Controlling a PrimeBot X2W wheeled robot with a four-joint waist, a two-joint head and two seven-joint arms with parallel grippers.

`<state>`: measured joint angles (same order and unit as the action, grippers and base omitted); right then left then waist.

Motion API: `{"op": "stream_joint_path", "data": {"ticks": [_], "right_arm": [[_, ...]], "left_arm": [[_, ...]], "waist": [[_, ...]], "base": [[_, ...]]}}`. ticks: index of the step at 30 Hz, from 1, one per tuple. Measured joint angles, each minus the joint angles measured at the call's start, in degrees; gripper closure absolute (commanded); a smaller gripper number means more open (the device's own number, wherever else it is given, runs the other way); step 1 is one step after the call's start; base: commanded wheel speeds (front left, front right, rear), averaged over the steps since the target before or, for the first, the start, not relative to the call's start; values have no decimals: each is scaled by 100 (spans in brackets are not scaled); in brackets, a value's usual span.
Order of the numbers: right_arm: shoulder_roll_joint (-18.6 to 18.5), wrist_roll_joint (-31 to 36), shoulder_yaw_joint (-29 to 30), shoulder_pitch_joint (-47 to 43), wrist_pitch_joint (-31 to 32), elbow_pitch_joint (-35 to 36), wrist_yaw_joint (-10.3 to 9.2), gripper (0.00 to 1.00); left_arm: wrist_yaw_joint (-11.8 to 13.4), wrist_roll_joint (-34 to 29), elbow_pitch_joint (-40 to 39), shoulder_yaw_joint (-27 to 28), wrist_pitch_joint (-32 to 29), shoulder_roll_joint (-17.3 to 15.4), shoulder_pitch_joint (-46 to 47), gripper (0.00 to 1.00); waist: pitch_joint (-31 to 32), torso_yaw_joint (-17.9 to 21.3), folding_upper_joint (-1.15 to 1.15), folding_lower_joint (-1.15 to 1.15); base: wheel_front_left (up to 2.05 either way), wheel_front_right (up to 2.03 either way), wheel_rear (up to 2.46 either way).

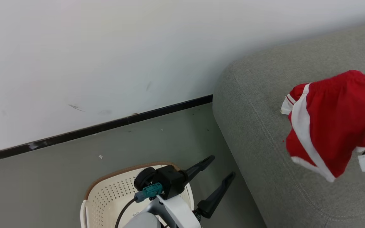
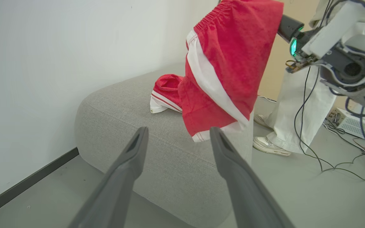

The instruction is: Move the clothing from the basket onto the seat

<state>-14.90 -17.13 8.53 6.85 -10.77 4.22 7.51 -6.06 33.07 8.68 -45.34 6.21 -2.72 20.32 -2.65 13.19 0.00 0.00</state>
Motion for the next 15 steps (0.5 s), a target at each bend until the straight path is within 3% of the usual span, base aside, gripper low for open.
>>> {"op": "stream_joint_path", "data": {"ticks": [15], "right_arm": [[-883,-461,695,1946,686,-1207,-1,100]], "left_arm": [[212,-285,-241,212,45,-149,300,0]], "waist": [[-607,221,0,0]], "base": [[0,0,0]]}}
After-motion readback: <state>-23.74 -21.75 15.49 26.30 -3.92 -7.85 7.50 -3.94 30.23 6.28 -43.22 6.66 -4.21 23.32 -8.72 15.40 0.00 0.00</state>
